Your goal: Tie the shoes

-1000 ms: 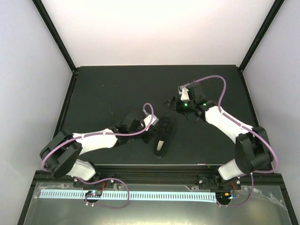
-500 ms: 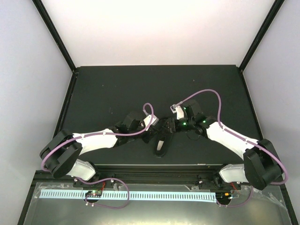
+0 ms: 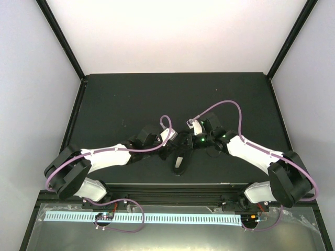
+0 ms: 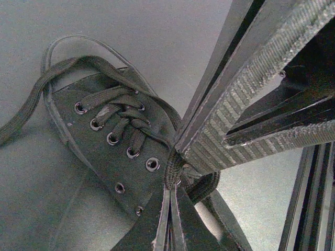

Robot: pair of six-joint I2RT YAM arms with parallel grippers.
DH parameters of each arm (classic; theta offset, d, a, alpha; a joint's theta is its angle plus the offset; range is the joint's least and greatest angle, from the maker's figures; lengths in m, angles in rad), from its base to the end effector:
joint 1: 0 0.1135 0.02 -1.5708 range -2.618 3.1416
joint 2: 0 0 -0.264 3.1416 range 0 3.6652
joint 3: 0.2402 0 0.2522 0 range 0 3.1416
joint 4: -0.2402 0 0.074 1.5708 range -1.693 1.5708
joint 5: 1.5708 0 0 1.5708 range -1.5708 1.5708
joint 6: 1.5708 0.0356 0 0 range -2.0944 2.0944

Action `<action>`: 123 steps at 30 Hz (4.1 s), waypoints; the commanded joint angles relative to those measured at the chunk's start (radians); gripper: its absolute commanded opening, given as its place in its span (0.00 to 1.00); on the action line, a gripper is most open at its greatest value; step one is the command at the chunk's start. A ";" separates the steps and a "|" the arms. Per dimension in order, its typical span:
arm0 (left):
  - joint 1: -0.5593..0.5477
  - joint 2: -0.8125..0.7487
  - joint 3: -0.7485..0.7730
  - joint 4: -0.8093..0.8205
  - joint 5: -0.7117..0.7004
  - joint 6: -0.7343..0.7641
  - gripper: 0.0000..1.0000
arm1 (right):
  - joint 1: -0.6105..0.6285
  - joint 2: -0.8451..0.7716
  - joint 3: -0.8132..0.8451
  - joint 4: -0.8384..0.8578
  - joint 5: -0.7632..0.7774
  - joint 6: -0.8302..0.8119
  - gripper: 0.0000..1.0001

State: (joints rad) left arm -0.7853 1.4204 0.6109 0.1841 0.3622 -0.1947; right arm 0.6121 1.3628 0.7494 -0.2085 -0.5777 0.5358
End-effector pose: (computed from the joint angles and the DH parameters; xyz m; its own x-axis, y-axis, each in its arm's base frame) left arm 0.1890 -0.2068 0.1758 -0.5734 0.3175 -0.7553 0.7679 0.5296 -0.3604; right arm 0.2106 0.1716 0.2038 -0.9165 -0.1209 -0.3812 -0.3695 0.6207 0.6915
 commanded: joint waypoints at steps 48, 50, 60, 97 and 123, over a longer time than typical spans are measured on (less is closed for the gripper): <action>0.176 0.449 0.608 -0.699 -0.165 0.263 0.74 | 0.010 -0.002 -0.033 0.074 -0.010 0.015 0.02; 0.178 0.440 0.612 -0.706 -0.170 0.240 0.71 | 0.010 -0.005 -0.034 0.074 -0.009 0.015 0.02; 0.174 0.357 0.725 -0.728 0.078 0.199 0.68 | 0.011 -0.015 -0.040 0.064 -0.007 0.015 0.02; 0.133 0.605 0.837 -0.715 0.063 0.114 0.37 | 0.010 -0.047 -0.064 0.059 -0.002 0.012 0.02; 0.132 0.319 0.643 -0.613 -0.021 0.070 0.02 | 0.009 -0.057 -0.063 0.043 0.017 0.011 0.02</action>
State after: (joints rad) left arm -0.6498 1.8023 1.2911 -0.4461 0.3672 -0.1165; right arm 0.6159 1.3338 0.6926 -0.1646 -0.5697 0.5484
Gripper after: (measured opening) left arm 0.020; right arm 0.032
